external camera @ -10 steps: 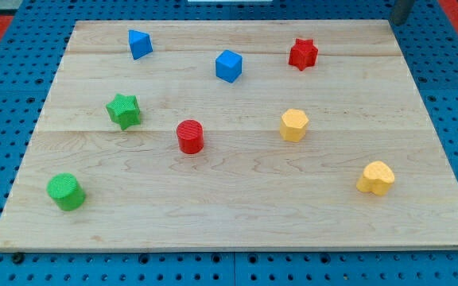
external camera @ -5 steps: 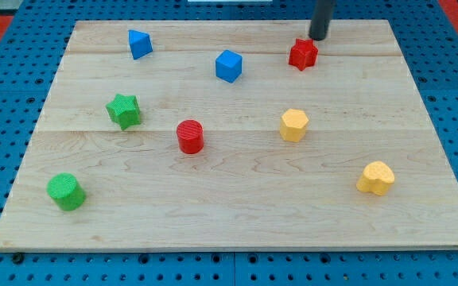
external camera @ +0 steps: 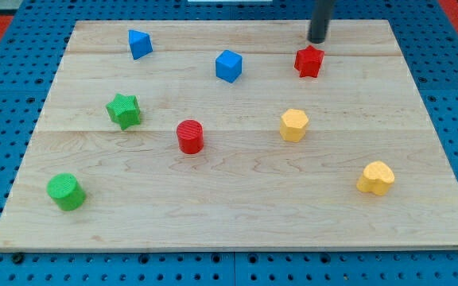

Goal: Push the red star above the heart

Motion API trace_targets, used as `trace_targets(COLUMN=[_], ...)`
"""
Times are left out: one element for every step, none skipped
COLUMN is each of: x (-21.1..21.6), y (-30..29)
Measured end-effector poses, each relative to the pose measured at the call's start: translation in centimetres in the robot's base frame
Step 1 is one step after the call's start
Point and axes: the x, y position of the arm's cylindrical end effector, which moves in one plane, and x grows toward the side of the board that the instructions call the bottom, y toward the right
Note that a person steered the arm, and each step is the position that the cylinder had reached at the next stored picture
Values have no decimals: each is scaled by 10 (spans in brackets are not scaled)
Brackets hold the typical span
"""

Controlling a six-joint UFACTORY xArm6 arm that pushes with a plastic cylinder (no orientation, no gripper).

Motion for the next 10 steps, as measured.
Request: trace_targets(x=[64, 72, 83, 136, 123, 106, 139, 193, 142, 163], y=[-9, 70, 82, 76, 86, 49, 22, 65, 52, 123])
